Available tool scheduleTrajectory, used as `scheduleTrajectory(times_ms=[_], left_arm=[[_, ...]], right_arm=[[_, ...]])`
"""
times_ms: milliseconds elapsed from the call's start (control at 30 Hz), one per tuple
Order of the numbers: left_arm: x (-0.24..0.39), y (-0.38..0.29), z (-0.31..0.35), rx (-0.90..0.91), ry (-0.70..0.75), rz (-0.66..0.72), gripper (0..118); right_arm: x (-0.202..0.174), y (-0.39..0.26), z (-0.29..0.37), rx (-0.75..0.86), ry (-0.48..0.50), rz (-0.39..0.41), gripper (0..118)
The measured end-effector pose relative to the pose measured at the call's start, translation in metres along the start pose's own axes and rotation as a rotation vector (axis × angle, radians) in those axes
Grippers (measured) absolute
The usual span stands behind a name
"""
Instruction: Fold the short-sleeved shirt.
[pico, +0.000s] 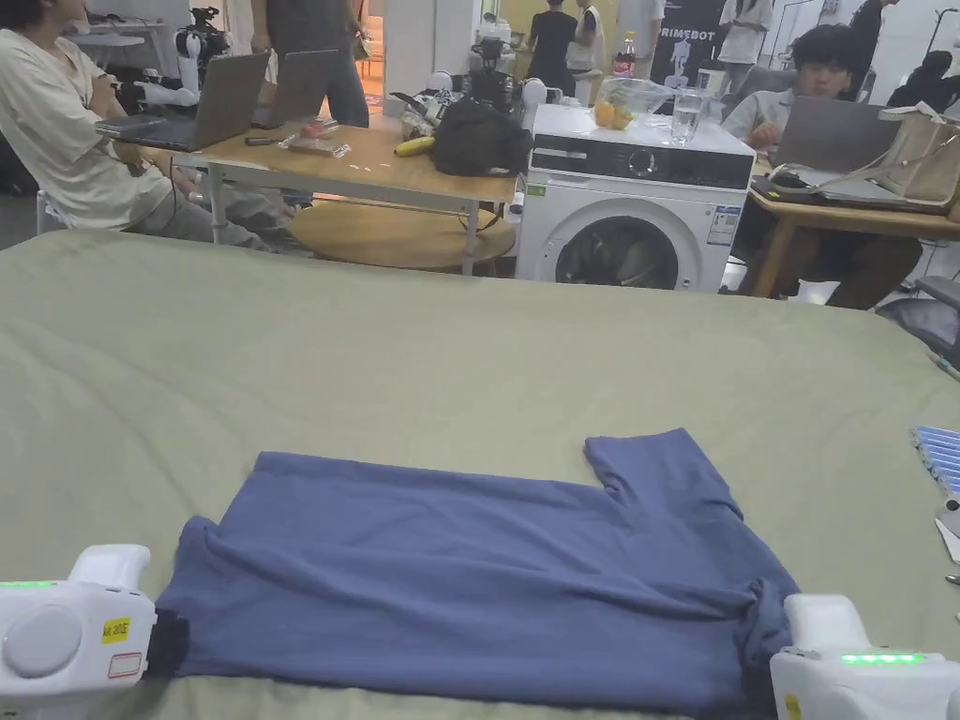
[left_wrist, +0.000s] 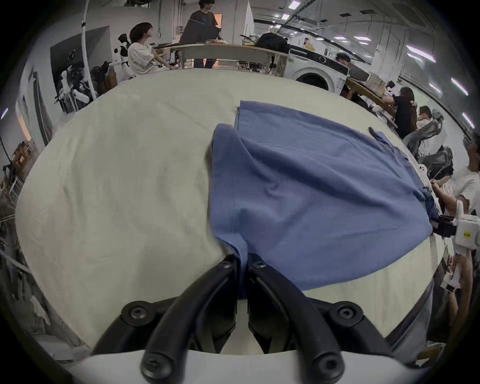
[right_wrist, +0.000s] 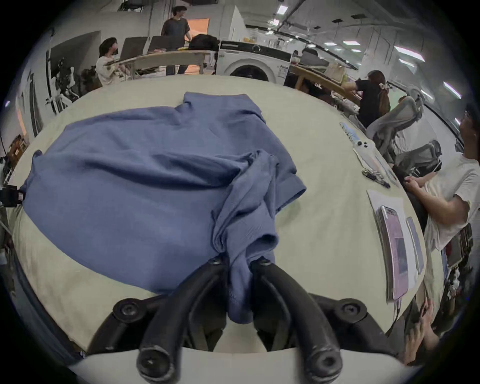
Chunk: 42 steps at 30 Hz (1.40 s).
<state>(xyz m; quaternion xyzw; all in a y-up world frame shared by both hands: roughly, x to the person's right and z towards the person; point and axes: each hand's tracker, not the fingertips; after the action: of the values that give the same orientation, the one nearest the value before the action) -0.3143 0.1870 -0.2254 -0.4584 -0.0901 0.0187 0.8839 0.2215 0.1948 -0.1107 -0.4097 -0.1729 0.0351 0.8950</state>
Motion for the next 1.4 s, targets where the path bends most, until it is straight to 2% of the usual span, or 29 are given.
scheduleTrajectory(times_ms=[33,67,100,133,167,233,400,433,467,500,533,567,600,667,800,1000,1200,1233,1267,1367,1400], left_arm=[[0.002,0.003,0.006,0.044,-0.001,0.001,1],[0.008,0.003,0.018,0.091,-0.009,0.009,7],[0.012,0.006,0.025,0.131,-0.020,0.015,17],[0.016,0.009,0.033,0.179,-0.029,0.018,28],[0.021,0.013,0.040,0.242,-0.039,0.005,34],[0.027,0.021,0.047,0.363,-0.043,-0.036,36],[0.058,0.027,0.072,0.627,-0.010,-0.120,37],[0.064,0.027,0.075,0.669,0.005,-0.120,37],[0.063,0.030,0.072,0.696,0.005,-0.114,37],[0.066,0.032,0.073,0.721,-0.004,-0.112,36],[0.069,0.033,0.074,0.729,-0.008,-0.109,31],[0.071,0.033,0.076,0.755,0.007,-0.104,13],[0.074,0.034,0.077,0.784,-0.004,-0.113,0],[0.073,0.039,0.076,0.780,-0.036,-0.087,0],[0.060,0.066,0.058,0.714,-0.020,-0.055,0],[0.023,0.138,-0.012,0.302,-0.094,0.054,0],[-0.003,0.201,-0.091,0.035,-0.150,0.117,0],[-0.005,0.208,-0.102,-0.003,-0.166,0.122,3],[-0.001,0.214,-0.112,-0.042,-0.165,0.113,12],[0.004,0.224,-0.139,-0.110,-0.115,0.067,50],[0.006,0.224,-0.147,-0.141,-0.097,0.060,55]], right_arm=[[-0.003,0.006,0.011,0.062,-0.002,-0.017,25],[-0.005,0.011,0.021,0.109,-0.005,-0.034,40],[-0.007,0.016,0.028,0.147,0.005,-0.052,45],[-0.010,0.022,0.036,0.198,0.034,-0.075,46],[-0.013,0.027,0.044,0.258,0.062,-0.096,46],[-0.022,0.036,0.053,0.366,0.072,-0.106,50],[-0.050,0.050,0.067,0.593,0.087,-0.139,50],[-0.055,0.053,0.069,0.612,0.096,-0.149,49],[-0.060,0.055,0.070,0.642,0.091,-0.162,40],[-0.064,0.057,0.072,0.672,0.098,-0.171,26],[-0.068,0.059,0.073,0.697,0.100,-0.177,11],[-0.071,0.062,0.073,0.690,0.098,-0.175,2],[-0.075,0.065,0.073,0.689,0.099,-0.177,0],[-0.077,0.070,0.072,0.707,0.154,-0.209,0],[-0.085,0.084,0.063,0.694,0.138,-0.189,0],[-0.091,0.102,0.035,0.623,0.142,-0.140,0],[-0.085,0.108,0.007,0.560,0.143,-0.126,0],[-0.084,0.108,0.003,0.546,0.139,-0.123,0],[-0.082,0.108,-0.002,0.532,0.134,-0.124,0],[-0.076,0.108,-0.011,0.496,0.126,-0.123,0],[-0.074,0.107,-0.014,0.487,0.125,-0.121,0]])
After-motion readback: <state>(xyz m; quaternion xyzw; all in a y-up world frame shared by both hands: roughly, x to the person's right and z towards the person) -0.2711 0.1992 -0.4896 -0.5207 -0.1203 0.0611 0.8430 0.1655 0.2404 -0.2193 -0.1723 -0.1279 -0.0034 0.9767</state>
